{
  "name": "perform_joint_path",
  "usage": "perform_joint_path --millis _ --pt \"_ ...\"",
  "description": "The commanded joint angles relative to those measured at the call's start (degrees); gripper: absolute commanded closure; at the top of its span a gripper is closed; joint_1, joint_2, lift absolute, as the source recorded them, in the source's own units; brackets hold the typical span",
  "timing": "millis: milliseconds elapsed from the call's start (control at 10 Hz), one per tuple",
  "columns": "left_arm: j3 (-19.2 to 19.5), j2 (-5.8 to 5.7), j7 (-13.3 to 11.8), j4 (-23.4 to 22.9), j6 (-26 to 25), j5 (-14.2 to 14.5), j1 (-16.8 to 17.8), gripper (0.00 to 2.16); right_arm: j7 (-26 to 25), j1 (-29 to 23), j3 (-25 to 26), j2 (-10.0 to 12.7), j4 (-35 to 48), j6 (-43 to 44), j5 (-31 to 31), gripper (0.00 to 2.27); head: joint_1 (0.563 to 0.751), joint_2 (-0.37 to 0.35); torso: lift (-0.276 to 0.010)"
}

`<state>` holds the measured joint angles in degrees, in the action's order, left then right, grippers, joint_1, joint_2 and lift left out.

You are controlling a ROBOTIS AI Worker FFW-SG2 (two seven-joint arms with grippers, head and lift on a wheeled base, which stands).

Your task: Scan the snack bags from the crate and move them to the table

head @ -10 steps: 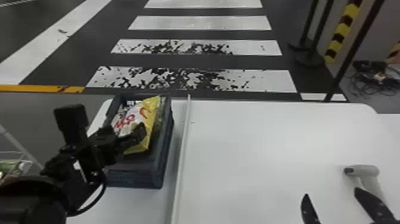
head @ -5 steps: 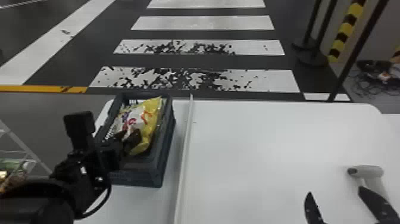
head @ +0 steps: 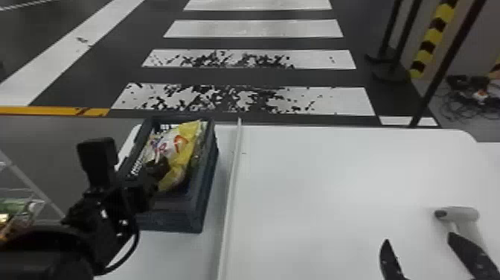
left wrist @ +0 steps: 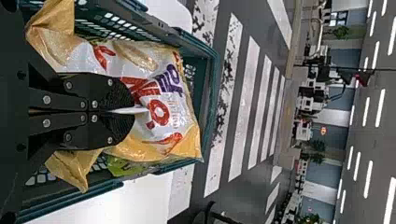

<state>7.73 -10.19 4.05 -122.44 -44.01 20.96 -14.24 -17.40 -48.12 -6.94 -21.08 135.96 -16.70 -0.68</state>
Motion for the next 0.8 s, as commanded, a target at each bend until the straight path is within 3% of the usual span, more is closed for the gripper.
perform_joint_path --millis 0,700 --pt "-0.26 0.0 0.25 -1.4 1.33 -0.56 -0.7 1.8 0.0 -0.13 0.0 -0.01 0.0 0.04 0.06 0.13 0.695 0.077 -0.095" --pt "0.8 0.0 1.31 -12.3 0.28 1.28 -4.92 1.83 0.0 -1.1 0.17 -0.19 0.35 0.92 0.33 0.13 0.695 0.069 -0.095"
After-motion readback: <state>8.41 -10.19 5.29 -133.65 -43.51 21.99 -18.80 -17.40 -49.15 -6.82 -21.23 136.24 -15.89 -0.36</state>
